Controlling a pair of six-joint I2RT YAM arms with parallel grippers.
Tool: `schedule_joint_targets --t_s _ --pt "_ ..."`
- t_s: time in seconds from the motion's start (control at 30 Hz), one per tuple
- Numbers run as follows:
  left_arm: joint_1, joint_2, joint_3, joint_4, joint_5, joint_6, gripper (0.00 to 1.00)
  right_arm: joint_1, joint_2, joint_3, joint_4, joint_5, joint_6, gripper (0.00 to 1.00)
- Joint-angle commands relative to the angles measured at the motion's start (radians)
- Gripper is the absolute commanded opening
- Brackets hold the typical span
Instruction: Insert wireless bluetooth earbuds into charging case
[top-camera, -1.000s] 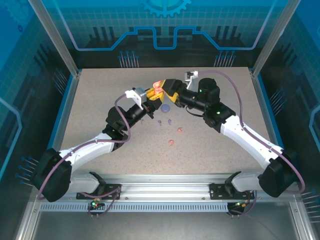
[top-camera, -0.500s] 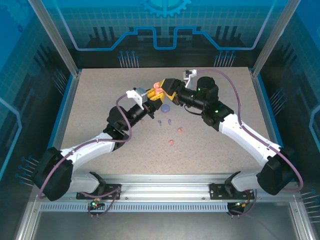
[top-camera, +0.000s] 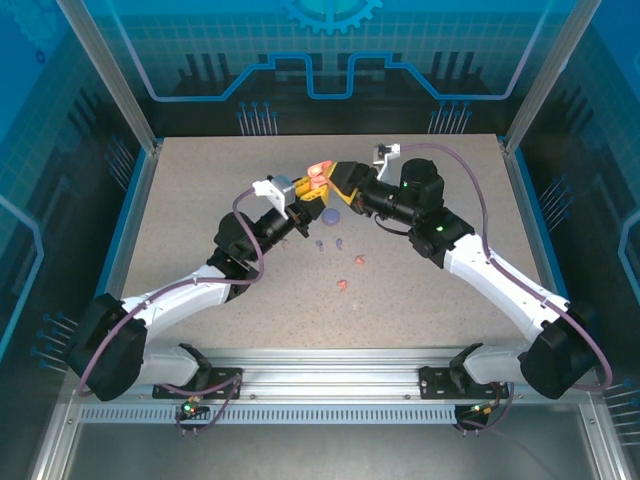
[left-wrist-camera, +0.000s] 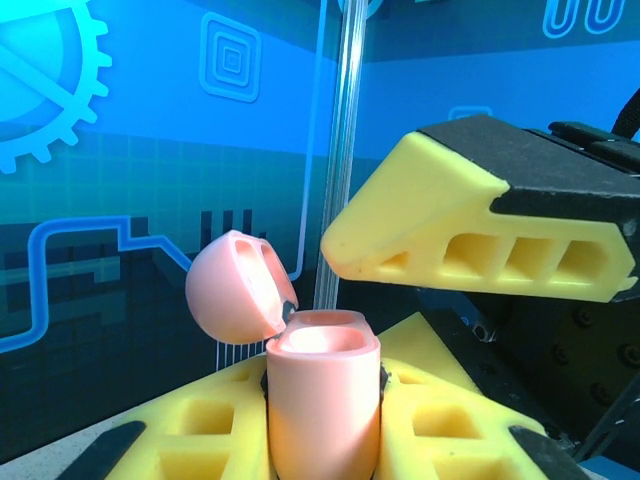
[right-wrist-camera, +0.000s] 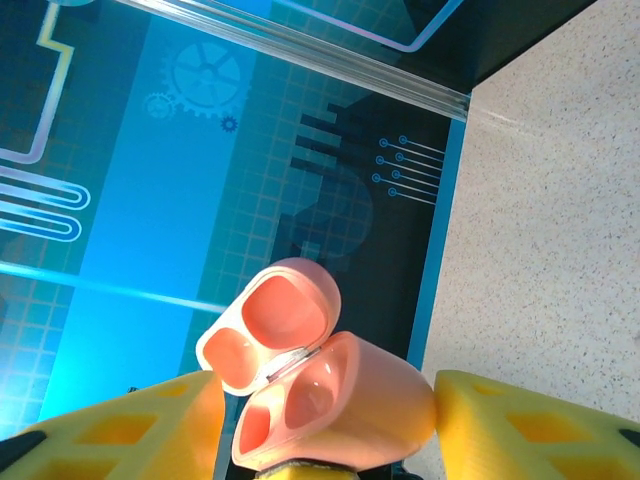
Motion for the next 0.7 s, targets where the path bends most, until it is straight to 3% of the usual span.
schedule_joint_targets --t_s 0.0,0.57,0.67 --pt "-0.006 0.009 0.033 0.04 -0.012 0.018 0.0 -0.013 0.008 -0.009 0.061 -0.032 0.032 0.57" --pt "-0.006 0.005 0.049 -0.015 -0.004 0.017 0.0 -0.019 0.032 0.004 0.059 -0.051 0.028 0.35" --pt "-0.006 -0.005 0.059 -0.06 -0.001 0.017 0.11 -0.023 0.032 0.022 0.008 -0.052 -0.01 0.33"
